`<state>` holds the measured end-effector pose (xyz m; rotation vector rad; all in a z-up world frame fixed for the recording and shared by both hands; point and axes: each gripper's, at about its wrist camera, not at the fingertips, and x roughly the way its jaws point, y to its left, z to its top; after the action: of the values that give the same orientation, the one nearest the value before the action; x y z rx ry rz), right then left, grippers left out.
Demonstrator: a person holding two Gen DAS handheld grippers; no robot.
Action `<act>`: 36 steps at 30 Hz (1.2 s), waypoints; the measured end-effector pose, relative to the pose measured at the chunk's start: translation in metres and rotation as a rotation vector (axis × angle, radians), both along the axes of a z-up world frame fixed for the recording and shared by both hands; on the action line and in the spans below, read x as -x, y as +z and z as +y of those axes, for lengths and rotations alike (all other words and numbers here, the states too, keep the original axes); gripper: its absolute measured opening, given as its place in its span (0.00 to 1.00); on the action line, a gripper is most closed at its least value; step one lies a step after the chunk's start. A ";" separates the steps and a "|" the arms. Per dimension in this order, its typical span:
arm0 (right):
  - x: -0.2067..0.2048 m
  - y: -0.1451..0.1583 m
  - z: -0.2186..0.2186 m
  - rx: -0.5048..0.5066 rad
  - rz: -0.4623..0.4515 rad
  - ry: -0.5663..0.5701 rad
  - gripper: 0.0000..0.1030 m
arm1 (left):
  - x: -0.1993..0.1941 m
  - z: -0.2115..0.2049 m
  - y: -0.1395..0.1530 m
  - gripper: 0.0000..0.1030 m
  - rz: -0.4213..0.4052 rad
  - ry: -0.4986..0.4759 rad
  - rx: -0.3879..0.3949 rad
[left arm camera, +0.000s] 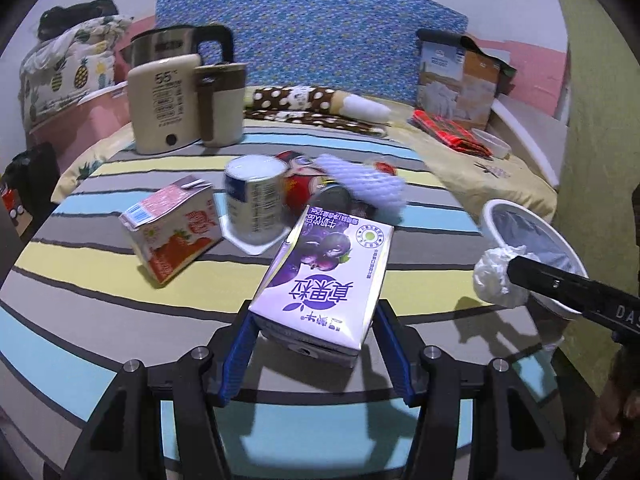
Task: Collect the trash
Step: 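Grasp the purple juice carton with the left tool while the right tool grasps the white tissue, then carry the carton and tissue over the white bin and release both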
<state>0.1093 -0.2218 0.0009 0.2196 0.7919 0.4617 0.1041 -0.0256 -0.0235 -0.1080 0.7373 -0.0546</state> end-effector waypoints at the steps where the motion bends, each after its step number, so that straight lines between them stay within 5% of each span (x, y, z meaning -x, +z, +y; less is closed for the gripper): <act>1: 0.002 0.000 -0.002 -0.002 -0.003 -0.005 0.17 | 0.001 -0.003 0.002 0.56 -0.003 -0.007 -0.001; 36: 0.006 0.000 -0.141 -0.003 -0.035 -0.338 0.17 | -0.052 -0.154 0.031 0.56 -0.043 -0.363 0.029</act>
<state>0.1035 -0.3624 0.0005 0.3409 0.7026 0.1476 0.1557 -0.1795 0.0075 0.0010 0.7062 -0.4123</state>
